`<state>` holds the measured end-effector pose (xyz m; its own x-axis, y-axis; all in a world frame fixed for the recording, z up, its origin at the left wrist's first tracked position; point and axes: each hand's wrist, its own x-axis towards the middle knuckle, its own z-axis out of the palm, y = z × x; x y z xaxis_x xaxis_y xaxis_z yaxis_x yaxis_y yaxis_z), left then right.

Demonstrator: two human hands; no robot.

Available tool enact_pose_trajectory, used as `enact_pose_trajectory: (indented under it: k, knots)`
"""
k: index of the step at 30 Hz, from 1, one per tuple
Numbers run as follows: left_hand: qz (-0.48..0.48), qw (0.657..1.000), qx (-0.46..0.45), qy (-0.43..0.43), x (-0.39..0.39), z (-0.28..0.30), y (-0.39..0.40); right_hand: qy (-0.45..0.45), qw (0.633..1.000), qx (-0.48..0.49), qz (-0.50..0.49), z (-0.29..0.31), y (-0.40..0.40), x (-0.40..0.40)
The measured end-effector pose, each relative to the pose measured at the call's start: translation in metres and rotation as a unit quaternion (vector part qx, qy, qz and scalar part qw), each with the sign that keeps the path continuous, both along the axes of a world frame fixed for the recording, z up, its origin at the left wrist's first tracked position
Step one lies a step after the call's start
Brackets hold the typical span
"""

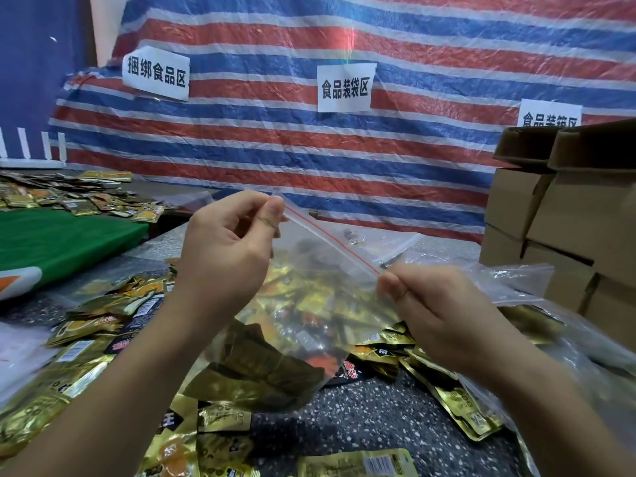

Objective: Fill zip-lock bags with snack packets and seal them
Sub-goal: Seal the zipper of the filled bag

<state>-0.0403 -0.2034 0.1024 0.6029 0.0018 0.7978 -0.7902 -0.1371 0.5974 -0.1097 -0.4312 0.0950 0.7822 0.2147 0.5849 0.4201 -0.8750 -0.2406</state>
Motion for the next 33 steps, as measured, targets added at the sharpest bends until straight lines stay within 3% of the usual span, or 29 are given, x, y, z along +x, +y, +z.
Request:
enact_pose_trajectory:
  k: [2, 5, 8, 12, 14, 16, 19, 22, 24, 27, 28, 30, 33]
  knots:
    - [-0.036, 0.999, 0.022, 0.007, -0.003, -0.001, -0.004, -0.02, 1.0, -0.01, -0.015, 0.004, 0.009, 0.0]
    - [-0.073, 0.996, 0.054, 0.014, -0.007, -0.005, -0.012, -0.051, 0.996, 0.067, 0.024, 0.008, 0.029, 0.003]
    - [-0.109, 0.992, 0.064, 0.011, -0.006, -0.004, -0.013, 0.049, 0.992, 0.104, 0.047, 0.009, 0.045, 0.01]
    - [-0.123, 0.985, 0.118, 0.017, 0.0, -0.007, -0.013, 0.172, 0.984, 0.021, 0.045, 0.0, 0.06, 0.029]
    - [-0.092, 0.983, 0.155, 0.038, 0.004, -0.012, -0.014, 0.22, 0.974, -0.002, 0.047, -0.005, 0.066, 0.039]
    - [-0.026, 0.983, 0.171, 0.065, 0.01, -0.015, -0.013, 0.27, 0.959, 0.049, 0.07, -0.009, 0.065, 0.048]
    - [0.081, 0.987, 0.112, 0.08, 0.014, -0.015, -0.01, 0.286, 0.945, 0.148, 0.054, -0.005, 0.06, 0.068]
    - [0.114, 0.991, 0.024, 0.064, 0.014, -0.011, -0.007, 0.259, 0.924, 0.282, 0.012, 0.003, 0.055, 0.096]
    - [0.123, 0.991, 0.002, 0.048, 0.013, -0.01, -0.005, 0.202, 0.892, 0.404, -0.013, 0.015, 0.046, 0.119]
    - [0.123, 0.99, 0.017, 0.062, 0.01, -0.009, -0.005, 0.187, 0.775, 0.604, -0.02, 0.029, 0.022, 0.151]
    - [0.12, 0.99, 0.026, 0.071, 0.009, -0.009, -0.006, 0.206, 0.747, 0.63, -0.04, 0.026, 0.013, 0.16]
    - [0.112, 0.988, 0.047, 0.091, 0.009, -0.01, -0.007, 0.255, 0.751, 0.598, -0.113, 0.009, -0.002, 0.169]
    - [0.106, 0.986, 0.076, 0.106, 0.01, -0.013, -0.011, 0.241, 0.801, 0.496, -0.235, -0.027, -0.017, 0.176]
